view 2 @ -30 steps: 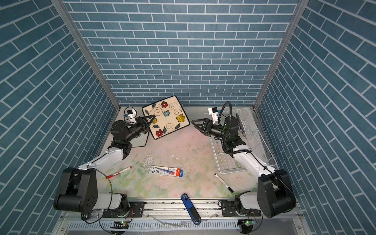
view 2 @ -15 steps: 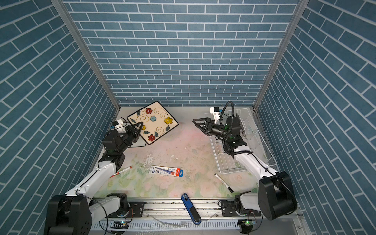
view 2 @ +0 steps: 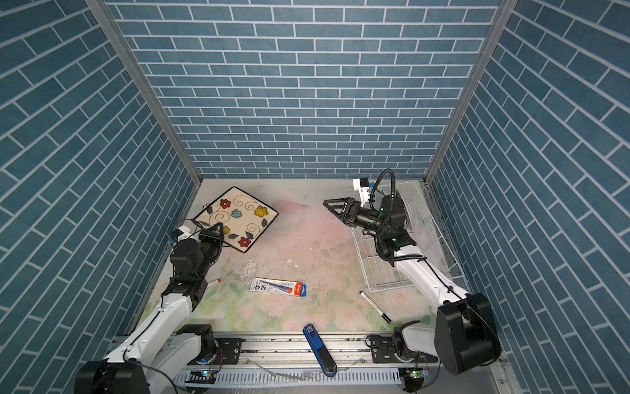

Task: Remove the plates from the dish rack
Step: 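Carry the flowered plate with the left gripper over the white plate stack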

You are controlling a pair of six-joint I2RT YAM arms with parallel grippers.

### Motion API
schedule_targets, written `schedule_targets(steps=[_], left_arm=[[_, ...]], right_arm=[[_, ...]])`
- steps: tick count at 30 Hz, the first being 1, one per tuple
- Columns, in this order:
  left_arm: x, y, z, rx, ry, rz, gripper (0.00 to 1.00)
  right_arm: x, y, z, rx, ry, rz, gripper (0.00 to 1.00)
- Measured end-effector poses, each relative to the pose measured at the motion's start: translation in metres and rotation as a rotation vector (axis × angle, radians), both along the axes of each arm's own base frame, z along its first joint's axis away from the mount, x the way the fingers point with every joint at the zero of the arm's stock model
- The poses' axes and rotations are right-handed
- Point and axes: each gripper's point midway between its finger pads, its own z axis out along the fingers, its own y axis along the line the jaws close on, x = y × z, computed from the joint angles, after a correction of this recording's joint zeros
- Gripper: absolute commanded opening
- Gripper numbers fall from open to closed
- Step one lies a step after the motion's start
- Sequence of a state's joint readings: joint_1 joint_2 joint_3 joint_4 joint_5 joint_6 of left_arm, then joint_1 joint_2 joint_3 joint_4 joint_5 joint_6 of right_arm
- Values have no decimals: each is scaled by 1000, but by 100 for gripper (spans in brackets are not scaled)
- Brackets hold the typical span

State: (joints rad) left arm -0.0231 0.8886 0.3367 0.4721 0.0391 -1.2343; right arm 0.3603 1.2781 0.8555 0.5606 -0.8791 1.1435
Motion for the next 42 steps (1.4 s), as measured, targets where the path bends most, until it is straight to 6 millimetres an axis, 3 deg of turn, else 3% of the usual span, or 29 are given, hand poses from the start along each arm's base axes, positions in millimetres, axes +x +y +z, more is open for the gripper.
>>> schedule_targets(steps=[10, 18, 33, 42], left_arm=[[-16, 31, -31, 49, -9, 175, 0], [-22, 50, -29, 64, -59, 279, 0], [-7, 55, -65, -51, -5, 289, 0], [-13, 65, -55, -58, -31, 330, 0]], right_arm=[[0, 0, 0, 0, 0, -2, 80], [0, 0, 0, 0, 0, -2, 80], [3, 1, -8, -10, 26, -2, 79], [4, 2, -10, -13, 34, 1, 79]])
